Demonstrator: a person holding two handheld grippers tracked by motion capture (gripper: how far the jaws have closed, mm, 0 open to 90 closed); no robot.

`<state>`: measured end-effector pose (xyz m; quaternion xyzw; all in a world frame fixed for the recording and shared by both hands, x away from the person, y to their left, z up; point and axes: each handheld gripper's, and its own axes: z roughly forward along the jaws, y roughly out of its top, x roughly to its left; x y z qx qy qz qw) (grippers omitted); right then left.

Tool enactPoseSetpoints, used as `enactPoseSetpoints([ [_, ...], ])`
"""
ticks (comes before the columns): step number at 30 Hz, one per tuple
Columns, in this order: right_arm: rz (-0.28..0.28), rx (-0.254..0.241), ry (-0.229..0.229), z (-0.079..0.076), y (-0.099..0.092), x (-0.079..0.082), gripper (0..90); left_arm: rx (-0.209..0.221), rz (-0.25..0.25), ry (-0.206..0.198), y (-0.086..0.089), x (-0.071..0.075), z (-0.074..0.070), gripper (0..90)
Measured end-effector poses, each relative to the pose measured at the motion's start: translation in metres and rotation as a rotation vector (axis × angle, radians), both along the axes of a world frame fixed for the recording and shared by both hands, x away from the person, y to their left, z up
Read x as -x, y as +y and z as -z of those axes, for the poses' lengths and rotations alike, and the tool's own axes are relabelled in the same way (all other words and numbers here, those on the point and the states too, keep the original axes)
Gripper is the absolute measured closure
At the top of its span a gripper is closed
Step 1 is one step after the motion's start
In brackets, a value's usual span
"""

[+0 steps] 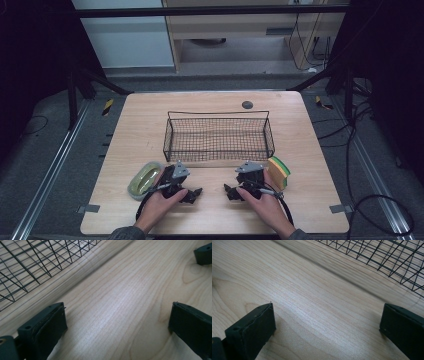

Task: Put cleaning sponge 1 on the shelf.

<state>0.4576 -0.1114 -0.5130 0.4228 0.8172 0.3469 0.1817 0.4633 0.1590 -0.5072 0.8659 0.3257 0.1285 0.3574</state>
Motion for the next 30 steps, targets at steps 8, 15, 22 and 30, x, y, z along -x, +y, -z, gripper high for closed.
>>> enactPoseSetpoints([
  [8, -0.02, 0.001, 0.0, 0.0, -0.002, -0.001, 0.4, -0.022, -0.001, 0.006, 0.016, 0.004, -0.038, 4.8],
  [15, -0.037, 0.004, -0.002, 0.0, -0.003, -0.003, 0.4, -0.096, -0.033, -0.015, 0.029, -0.005, -0.072, 4.1],
  [22, -0.04, 0.008, 0.001, -0.001, -0.003, -0.004, 0.4, -0.245, -0.081, -0.016, 0.058, -0.015, -0.096, 4.7],
  [30, -0.033, 0.007, 0.002, -0.001, -0.003, -0.004, 0.7, -0.363, -0.093, 0.007, 0.084, -0.023, -0.117, 8.7],
])
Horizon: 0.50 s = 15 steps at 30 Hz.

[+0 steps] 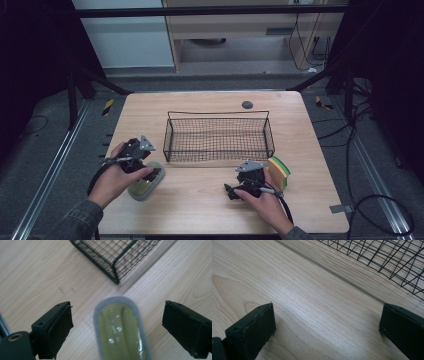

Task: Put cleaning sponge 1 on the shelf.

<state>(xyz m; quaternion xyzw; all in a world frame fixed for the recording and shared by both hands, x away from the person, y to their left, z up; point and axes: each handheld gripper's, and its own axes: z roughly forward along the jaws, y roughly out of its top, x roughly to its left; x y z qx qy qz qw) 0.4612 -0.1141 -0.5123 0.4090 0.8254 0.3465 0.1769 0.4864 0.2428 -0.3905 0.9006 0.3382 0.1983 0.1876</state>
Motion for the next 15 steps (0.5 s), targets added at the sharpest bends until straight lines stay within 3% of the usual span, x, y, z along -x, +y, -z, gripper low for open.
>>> enactPoseSetpoints([
  [3, -0.004, 0.0, -0.003, 0.0, 0.0, 0.0, 0.8, 0.007, -0.024, 0.027, 0.01, -0.004, -0.005, 8.2],
  [5, -0.003, -0.003, -0.006, 0.001, -0.001, 0.0, 0.8, -0.022, -0.036, 0.073, 0.015, -0.007, -0.005, 6.4],
  [10, 0.007, -0.004, -0.001, 0.0, -0.004, 0.002, 0.7, -0.023, -0.085, 0.099, 0.026, -0.01, -0.005, 5.3],
  [15, 0.004, 0.001, 0.0, 0.0, -0.004, 0.002, 0.9, -0.025, -0.072, 0.124, 0.029, -0.008, -0.003, 7.1],
])
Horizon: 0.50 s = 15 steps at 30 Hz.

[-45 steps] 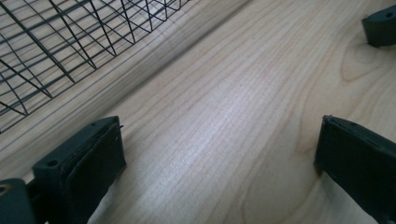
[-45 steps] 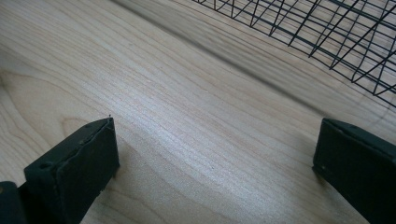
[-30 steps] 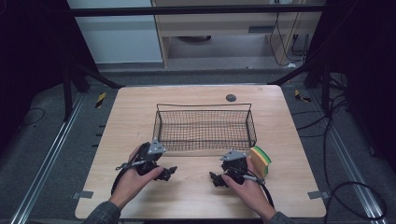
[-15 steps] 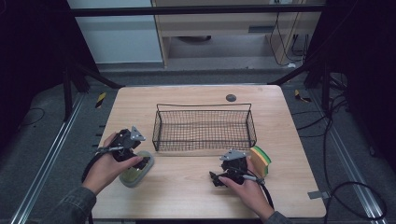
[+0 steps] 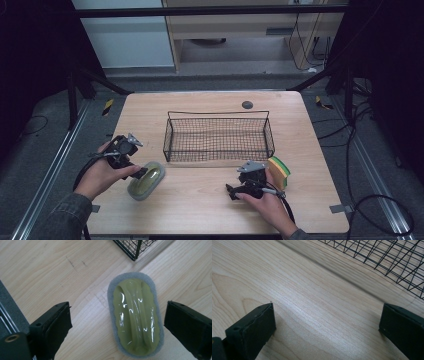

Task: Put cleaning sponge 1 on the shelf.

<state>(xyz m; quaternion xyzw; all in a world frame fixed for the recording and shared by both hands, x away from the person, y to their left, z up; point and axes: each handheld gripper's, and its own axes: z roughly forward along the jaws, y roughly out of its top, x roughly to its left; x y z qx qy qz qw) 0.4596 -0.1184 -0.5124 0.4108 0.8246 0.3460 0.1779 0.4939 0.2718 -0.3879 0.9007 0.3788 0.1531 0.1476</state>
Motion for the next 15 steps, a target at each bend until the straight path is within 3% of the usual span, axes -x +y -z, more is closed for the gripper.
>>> enactPoseSetpoints([
  [2, 0.0, 0.0, 0.002, 0.0, 0.0, 0.0, 0.9, -0.003, 0.003, 0.003, 0.0, 0.0, 0.001, 8.8],
  [3, -0.001, 0.003, 0.005, 0.0, 0.0, 0.0, 0.9, -0.003, 0.004, 0.02, -0.001, 0.0, 0.002, 8.8],
  [4, -0.003, 0.002, 0.003, 0.0, 0.001, -0.001, 0.9, -0.007, 0.011, 0.035, -0.001, 0.0, 0.003, 15.8],
  [6, -0.005, 0.007, 0.012, -0.001, 0.002, -0.002, 0.9, -0.037, 0.025, 0.083, -0.002, 0.0, 0.009, 17.2],
  [10, -0.006, 0.006, 0.015, -0.001, 0.004, -0.003, 1.0, -0.065, 0.032, 0.118, -0.001, 0.0, 0.018, 24.3],
  [15, -0.01, 0.004, 0.006, -0.001, 0.003, -0.001, 1.1, 0.003, 0.004, 0.145, 0.002, -0.006, 0.029, 29.7],
])
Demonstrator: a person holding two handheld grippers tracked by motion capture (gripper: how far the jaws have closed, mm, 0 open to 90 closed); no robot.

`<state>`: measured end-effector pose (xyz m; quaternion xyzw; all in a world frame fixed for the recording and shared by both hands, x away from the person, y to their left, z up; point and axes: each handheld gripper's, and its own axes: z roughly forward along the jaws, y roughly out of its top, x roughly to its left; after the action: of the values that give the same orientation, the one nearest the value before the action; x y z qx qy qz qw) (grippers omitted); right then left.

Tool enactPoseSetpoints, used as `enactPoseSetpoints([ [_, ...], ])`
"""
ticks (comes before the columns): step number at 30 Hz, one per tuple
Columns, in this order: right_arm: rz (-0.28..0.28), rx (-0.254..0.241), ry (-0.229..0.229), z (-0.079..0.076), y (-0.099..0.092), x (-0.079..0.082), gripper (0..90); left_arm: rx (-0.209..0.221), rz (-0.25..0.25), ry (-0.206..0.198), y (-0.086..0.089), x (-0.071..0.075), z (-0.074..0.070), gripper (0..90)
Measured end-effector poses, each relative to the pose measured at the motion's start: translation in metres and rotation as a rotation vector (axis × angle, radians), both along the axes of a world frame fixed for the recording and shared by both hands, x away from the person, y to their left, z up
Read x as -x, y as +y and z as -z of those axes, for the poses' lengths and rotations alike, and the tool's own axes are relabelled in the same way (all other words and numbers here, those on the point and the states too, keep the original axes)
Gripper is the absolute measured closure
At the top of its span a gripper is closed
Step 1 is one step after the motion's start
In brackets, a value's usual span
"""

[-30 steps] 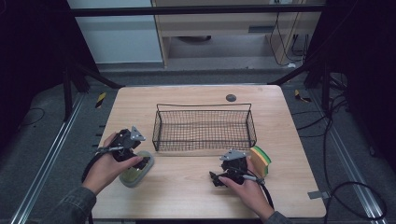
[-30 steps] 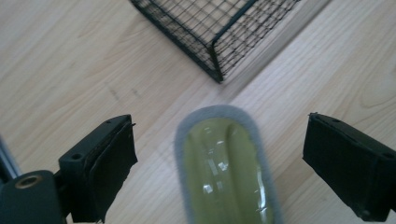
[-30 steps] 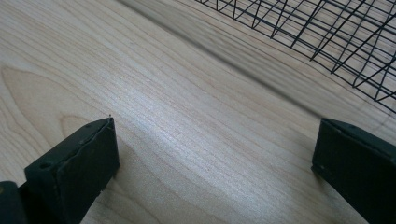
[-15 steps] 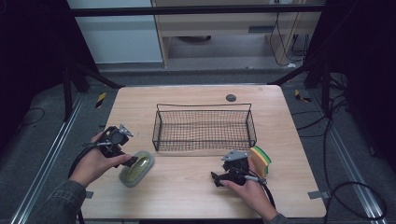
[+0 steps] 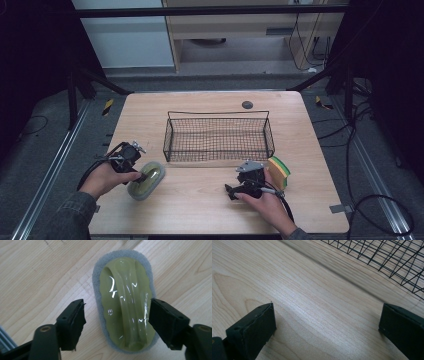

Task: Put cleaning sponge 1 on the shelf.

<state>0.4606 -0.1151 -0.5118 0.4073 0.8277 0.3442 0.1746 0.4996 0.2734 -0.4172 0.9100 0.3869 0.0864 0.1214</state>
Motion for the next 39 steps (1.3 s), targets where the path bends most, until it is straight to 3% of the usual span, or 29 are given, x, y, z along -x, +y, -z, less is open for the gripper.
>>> enactPoseSetpoints([
  [9, -0.01, 0.001, 0.006, 0.0, 0.0, 0.0, 1.1, 0.042, 0.006, 0.056, -0.009, -0.007, 0.005, 44.9],
  [16, -0.022, -0.001, 0.0, 0.0, -0.001, 0.001, 1.1, 0.01, -0.017, 0.079, -0.014, -0.012, 0.01, 49.7],
  [28, -0.028, 0.005, 0.003, 0.0, -0.001, 0.001, 1.1, 0.002, -0.021, 0.083, -0.015, -0.012, 0.012, 55.8],
  [39, -0.044, 0.007, -0.008, 0.0, -0.001, 0.001, 1.1, -0.007, 0.013, 0.071, -0.014, -0.007, 0.01, 69.9],
])
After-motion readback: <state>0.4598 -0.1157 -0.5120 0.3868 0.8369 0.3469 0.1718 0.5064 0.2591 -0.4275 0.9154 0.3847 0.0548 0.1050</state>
